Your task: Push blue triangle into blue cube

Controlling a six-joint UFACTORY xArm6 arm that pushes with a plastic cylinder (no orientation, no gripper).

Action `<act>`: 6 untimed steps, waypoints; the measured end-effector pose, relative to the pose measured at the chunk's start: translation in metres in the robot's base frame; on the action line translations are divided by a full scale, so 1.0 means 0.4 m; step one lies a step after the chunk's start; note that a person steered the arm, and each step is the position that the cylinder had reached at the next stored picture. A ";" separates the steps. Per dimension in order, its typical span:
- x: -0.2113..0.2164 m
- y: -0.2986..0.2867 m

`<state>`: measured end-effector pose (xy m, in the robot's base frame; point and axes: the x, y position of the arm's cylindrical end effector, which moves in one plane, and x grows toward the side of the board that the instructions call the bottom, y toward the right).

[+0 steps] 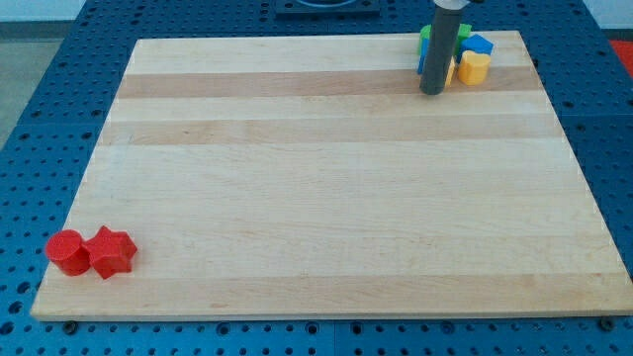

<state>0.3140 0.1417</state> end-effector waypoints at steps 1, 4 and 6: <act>0.016 -0.085; -0.129 -0.164; -0.129 0.043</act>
